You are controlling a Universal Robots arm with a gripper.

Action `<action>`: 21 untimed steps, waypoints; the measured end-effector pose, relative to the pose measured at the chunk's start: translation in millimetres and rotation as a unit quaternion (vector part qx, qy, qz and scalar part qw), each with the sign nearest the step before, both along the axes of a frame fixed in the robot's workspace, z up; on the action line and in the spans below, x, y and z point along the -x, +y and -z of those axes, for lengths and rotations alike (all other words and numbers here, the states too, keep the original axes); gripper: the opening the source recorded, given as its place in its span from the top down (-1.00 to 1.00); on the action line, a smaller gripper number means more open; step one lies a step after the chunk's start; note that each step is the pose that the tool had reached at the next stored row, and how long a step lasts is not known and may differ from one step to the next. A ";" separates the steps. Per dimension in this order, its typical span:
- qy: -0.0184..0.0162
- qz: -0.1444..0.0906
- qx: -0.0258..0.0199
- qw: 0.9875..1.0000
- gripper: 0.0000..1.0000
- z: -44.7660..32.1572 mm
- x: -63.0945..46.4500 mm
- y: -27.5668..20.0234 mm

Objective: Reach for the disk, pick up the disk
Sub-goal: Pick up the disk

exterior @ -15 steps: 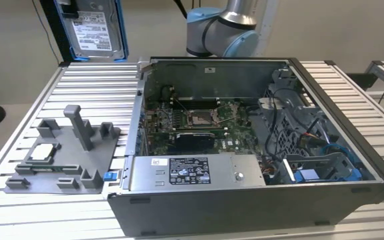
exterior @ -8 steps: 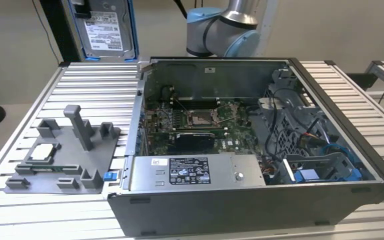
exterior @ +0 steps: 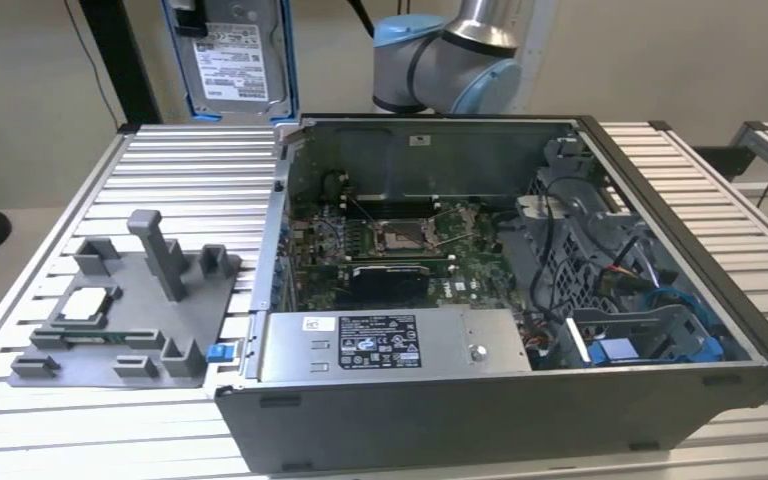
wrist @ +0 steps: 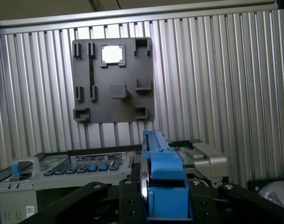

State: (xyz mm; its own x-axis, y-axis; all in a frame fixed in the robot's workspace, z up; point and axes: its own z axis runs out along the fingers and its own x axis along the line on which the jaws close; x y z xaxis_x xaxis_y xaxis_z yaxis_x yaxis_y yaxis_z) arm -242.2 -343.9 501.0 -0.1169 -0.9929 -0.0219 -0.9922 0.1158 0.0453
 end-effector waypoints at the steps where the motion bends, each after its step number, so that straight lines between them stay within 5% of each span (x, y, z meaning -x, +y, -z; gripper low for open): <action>1: 0.000 0.000 0.000 1.000 1.00 0.0 -2.8 0.0; 21: 0.001 0.000 0.000 1.000 1.00 0.0 -60.2 0.0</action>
